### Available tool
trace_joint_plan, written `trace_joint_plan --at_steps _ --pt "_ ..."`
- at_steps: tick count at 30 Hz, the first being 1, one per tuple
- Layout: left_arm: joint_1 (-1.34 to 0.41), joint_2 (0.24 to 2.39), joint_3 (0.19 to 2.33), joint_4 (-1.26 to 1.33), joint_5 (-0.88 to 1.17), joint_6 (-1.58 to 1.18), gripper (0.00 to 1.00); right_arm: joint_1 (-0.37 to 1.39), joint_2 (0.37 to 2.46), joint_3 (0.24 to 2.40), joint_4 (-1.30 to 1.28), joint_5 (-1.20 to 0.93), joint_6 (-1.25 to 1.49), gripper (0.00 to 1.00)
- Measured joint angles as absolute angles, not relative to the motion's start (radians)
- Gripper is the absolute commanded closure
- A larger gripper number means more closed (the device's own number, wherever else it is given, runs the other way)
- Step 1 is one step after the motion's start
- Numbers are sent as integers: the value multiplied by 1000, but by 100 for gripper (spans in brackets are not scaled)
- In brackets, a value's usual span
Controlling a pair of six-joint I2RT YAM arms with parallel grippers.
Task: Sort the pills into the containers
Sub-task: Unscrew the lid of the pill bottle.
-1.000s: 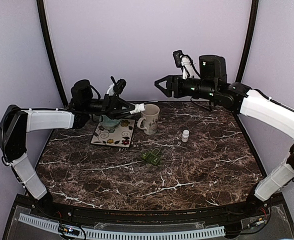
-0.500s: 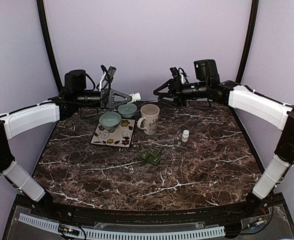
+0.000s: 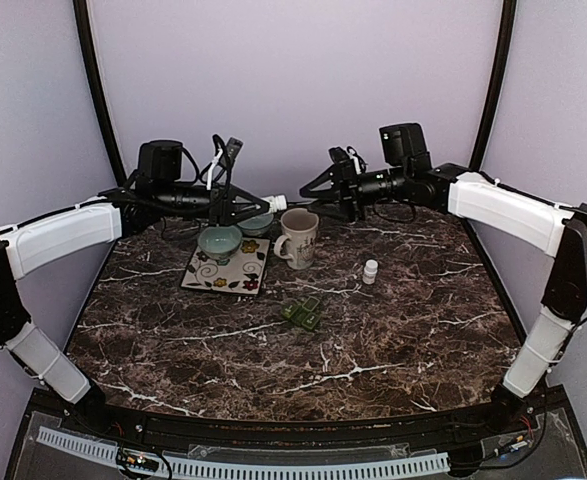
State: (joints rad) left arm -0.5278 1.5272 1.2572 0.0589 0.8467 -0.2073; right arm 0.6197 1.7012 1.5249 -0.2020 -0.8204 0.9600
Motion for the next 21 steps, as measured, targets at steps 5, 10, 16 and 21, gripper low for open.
trace_joint_plan --at_steps 5,10,16,21 --pt "-532 1533 1267 52 850 -189 100 636 1728 1525 -198 -835 979 51" --pt "-535 1542 1272 49 852 -182 100 647 1740 1530 -177 -846 1002 50" --pt "-543 1547 1275 49 855 -176 100 651 1749 1547 -150 -858 1022 51" --pt "-548 1554 1275 48 855 -175 100 664 1755 1554 -141 -865 1032 52"
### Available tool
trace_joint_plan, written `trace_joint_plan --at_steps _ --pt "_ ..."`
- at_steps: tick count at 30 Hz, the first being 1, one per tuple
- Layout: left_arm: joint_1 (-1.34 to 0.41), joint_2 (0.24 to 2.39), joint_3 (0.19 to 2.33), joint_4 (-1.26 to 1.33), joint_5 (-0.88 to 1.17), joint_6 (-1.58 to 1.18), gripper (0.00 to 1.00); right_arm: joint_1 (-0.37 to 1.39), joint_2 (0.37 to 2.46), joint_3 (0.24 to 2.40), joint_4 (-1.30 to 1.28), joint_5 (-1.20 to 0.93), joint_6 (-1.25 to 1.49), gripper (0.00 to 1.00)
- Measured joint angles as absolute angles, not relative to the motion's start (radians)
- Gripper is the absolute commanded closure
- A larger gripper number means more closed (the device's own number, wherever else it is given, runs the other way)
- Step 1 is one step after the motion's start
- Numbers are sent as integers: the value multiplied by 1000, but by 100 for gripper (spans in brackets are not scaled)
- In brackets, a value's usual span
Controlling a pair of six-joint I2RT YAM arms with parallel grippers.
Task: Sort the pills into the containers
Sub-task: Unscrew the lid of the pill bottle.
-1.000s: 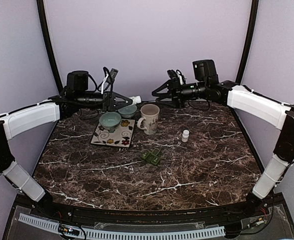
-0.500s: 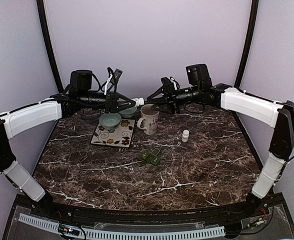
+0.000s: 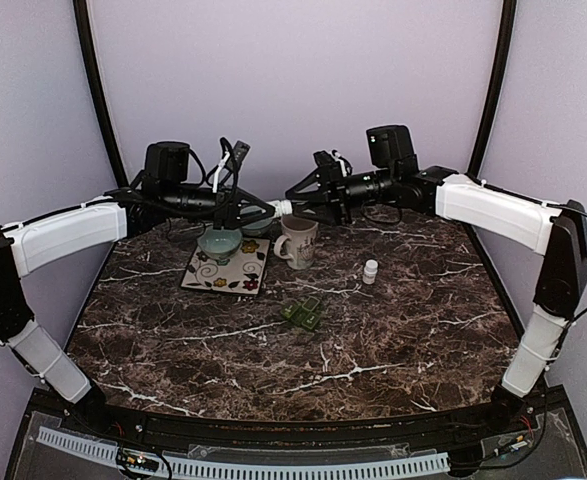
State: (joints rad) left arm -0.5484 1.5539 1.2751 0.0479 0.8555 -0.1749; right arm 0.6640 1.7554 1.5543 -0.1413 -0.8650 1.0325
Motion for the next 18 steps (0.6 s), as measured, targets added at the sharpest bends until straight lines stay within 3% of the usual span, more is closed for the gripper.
trace_joint_plan --at_steps 18 --pt "-556 1560 1293 42 856 -168 100 679 1772 1560 -123 -890 1050 69"
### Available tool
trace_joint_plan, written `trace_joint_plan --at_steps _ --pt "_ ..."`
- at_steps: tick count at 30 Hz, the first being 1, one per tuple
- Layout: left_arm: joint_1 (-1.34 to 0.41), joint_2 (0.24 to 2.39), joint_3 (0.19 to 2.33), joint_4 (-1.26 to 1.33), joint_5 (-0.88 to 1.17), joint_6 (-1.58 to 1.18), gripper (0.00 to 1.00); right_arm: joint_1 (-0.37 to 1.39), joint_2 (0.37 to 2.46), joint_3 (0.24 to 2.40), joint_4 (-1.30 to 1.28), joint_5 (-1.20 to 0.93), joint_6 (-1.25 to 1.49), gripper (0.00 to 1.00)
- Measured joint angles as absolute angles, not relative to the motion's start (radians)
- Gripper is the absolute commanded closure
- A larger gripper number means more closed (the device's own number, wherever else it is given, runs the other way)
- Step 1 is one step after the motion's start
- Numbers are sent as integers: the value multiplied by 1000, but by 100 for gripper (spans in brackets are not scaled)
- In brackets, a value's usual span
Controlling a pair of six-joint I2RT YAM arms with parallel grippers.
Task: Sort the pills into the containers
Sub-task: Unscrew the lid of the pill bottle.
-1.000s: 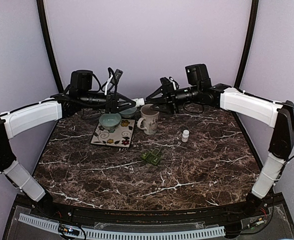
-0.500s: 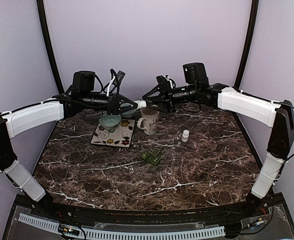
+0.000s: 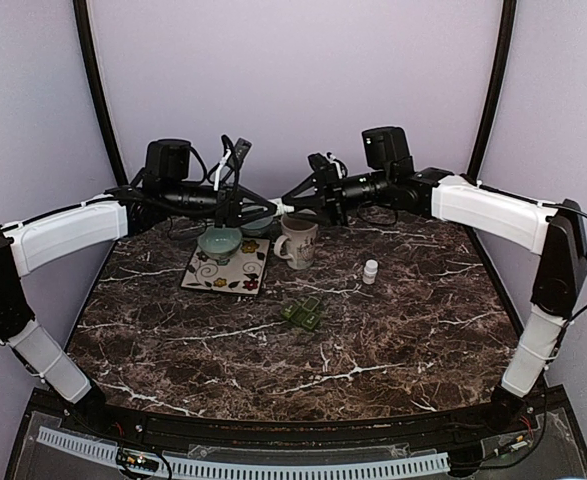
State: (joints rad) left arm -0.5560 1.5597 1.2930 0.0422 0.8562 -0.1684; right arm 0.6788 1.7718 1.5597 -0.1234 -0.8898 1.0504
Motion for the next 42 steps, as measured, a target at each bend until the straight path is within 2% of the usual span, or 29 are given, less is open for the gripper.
trace_joint_plan --at_steps 3,6,16,26,42 --pt "-559 1560 1295 43 860 -168 100 680 1775 1560 -119 -895 1056 80" --pt "-558 1561 1295 38 862 -168 100 679 1779 1560 -116 -902 1063 100" --pt "-549 1592 1330 24 915 -189 100 672 1784 1580 -146 -918 989 100" --pt "-521 1660 1354 140 1104 -429 100 672 1771 1640 -293 -904 593 100" --pt "-510 1797 1354 815 1341 -1125 100 752 1634 1616 -323 -590 120 100"
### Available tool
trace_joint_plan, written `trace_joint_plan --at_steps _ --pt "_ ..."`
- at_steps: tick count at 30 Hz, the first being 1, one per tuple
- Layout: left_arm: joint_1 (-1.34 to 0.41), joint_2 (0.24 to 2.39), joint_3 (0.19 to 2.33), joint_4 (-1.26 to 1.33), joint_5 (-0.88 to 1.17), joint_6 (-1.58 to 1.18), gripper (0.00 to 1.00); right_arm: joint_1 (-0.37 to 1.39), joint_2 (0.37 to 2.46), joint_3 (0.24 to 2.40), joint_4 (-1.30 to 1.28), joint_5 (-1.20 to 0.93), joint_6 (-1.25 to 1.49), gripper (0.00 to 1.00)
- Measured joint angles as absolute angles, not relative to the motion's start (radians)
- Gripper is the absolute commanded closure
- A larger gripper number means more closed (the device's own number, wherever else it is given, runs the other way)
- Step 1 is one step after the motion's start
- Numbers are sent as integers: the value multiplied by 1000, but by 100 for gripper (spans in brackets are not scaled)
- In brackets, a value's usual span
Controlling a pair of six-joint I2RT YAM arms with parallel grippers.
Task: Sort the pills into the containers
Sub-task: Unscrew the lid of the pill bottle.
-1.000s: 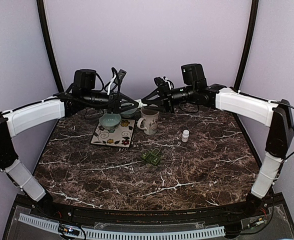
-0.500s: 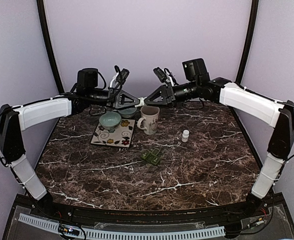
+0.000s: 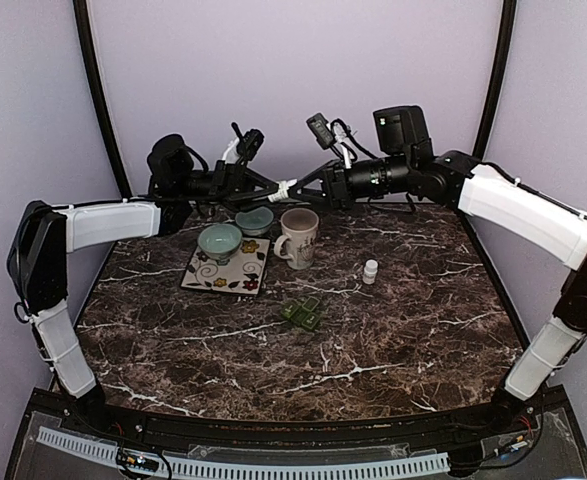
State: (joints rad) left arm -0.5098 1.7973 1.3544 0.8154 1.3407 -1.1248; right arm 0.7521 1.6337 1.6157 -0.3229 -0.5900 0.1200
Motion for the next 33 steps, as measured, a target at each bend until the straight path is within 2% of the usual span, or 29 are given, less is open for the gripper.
trace_joint_plan --at_steps 8,11,15,19,33 --pt "-502 1840 1354 1020 1382 -1320 100 784 1605 1571 -278 -496 20 100" --pt "-501 1851 1354 1075 1391 -1371 100 789 1604 1570 -274 -487 8 85" --pt "-500 1857 1354 1111 1395 -1404 100 791 1607 1584 -289 -488 5 54" --pt "-505 1853 1354 1118 1398 -1384 100 791 1622 1593 -315 -488 19 39" --pt "-515 1743 1351 677 1293 -905 100 786 1575 1523 -360 -478 107 36"
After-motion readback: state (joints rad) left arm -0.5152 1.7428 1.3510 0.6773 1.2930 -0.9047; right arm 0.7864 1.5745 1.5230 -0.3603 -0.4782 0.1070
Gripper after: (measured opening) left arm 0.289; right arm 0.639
